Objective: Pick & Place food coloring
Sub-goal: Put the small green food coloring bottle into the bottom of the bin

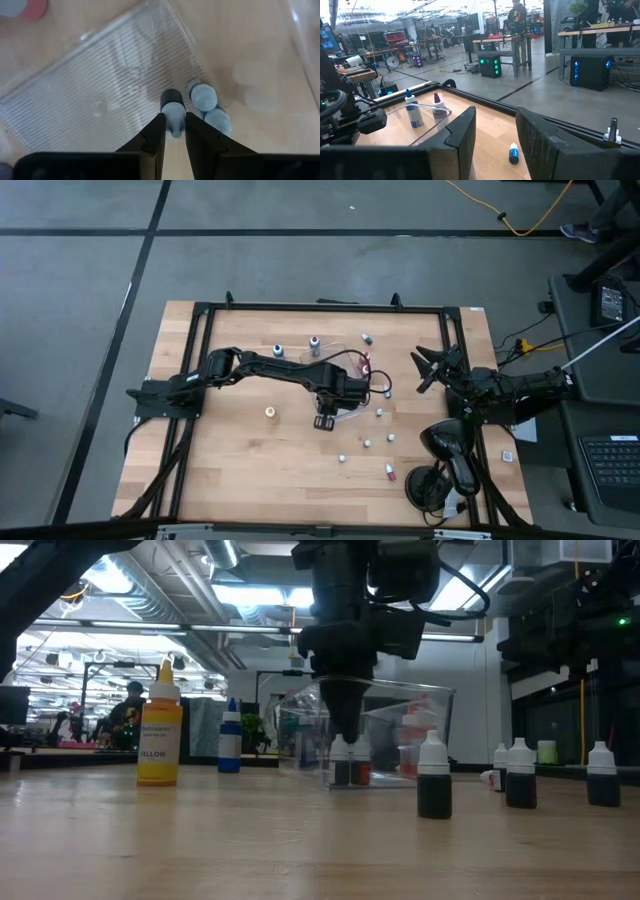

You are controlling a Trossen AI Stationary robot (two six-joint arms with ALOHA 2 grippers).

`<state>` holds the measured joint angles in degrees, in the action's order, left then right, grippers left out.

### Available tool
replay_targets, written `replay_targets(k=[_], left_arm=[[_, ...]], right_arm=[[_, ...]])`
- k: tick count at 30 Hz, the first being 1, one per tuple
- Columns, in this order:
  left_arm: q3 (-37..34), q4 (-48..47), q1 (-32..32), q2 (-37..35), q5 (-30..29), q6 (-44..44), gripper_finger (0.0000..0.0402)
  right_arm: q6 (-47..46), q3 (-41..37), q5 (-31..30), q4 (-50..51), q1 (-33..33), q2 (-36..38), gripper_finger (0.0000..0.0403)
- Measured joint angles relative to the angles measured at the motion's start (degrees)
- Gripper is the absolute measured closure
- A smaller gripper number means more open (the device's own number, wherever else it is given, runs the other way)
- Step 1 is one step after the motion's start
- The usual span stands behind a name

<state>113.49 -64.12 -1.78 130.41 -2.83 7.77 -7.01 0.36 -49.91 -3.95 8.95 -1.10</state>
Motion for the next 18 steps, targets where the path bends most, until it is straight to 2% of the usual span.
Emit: replay_targets(k=[6, 18], left_arm=[[0.0, -1.05, 0.0, -0.02, 0.9, 0.07, 0.035], [0.0, -1.5, 0.0, -0.07, 3.79, 0.5, 0.0309]], right_arm=[[0.0, 0.01, 0.0, 0.0, 0.01, 0.0, 0.026], [0.0, 0.0, 0.0, 0.0, 0.0, 0.0, 0.026]])
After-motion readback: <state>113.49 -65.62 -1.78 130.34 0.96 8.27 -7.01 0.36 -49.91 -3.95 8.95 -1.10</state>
